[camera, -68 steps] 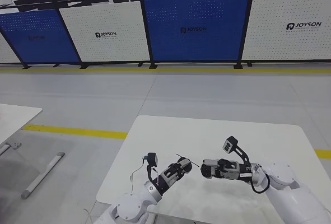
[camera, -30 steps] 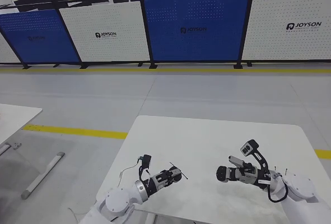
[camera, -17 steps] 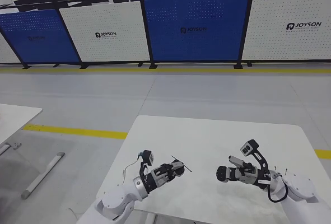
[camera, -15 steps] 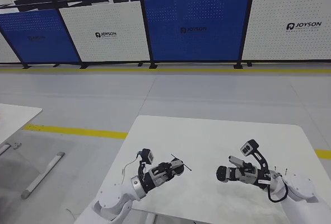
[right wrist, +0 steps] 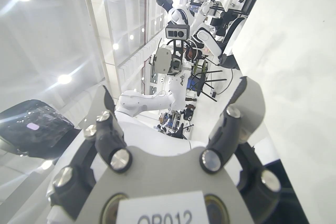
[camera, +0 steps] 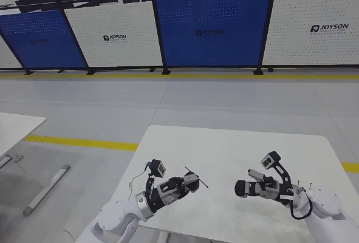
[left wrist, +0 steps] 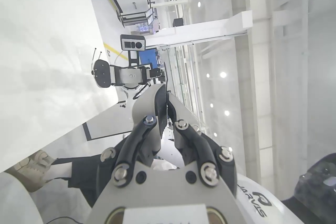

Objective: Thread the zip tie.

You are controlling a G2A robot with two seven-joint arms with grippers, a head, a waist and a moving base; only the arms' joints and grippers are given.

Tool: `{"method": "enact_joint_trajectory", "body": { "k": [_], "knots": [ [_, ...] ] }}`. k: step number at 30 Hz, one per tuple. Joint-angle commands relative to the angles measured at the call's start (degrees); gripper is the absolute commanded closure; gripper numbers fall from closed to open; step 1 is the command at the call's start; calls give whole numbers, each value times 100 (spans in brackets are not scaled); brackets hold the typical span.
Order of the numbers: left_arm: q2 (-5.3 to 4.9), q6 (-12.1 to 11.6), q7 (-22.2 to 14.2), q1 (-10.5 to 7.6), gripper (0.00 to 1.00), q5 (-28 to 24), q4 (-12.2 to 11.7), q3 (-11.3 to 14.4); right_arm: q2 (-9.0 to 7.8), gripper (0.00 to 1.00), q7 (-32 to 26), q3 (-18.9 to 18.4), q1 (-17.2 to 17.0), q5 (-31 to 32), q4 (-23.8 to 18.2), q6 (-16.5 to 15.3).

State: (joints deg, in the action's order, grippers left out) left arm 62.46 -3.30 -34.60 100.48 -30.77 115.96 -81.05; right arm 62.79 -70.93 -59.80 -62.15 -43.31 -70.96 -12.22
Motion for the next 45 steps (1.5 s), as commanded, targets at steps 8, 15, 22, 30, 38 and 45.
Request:
{"method": "enact_joint_trajectory", "body": {
  "k": [8, 15, 22, 30, 38, 45],
  "knots": [
    [16, 388, 676, -282, 100, 1106, -476, 422, 0, 0, 0, 0, 0, 0, 0, 0],
    [95, 554, 1331, -725, 100, 1772, -1264, 1010, 0, 0, 0, 0, 0, 0, 0, 0],
    [115, 539, 1406, -788, 100, 1753, -1330, 1100, 0, 0, 0, 0, 0, 0, 0, 0],
    [128, 468, 1468, -841, 100, 1815, -1371, 1182, 0, 0, 0, 0, 0, 0, 0, 0],
    [62, -887, 993, -143, 100, 1233, -553, 857, 0, 0, 0, 0, 0, 0, 0, 0],
    [28, -1015, 989, 130, 100, 1196, -270, 650, 0, 0, 0, 0, 0, 0, 0, 0]
  ]
}}
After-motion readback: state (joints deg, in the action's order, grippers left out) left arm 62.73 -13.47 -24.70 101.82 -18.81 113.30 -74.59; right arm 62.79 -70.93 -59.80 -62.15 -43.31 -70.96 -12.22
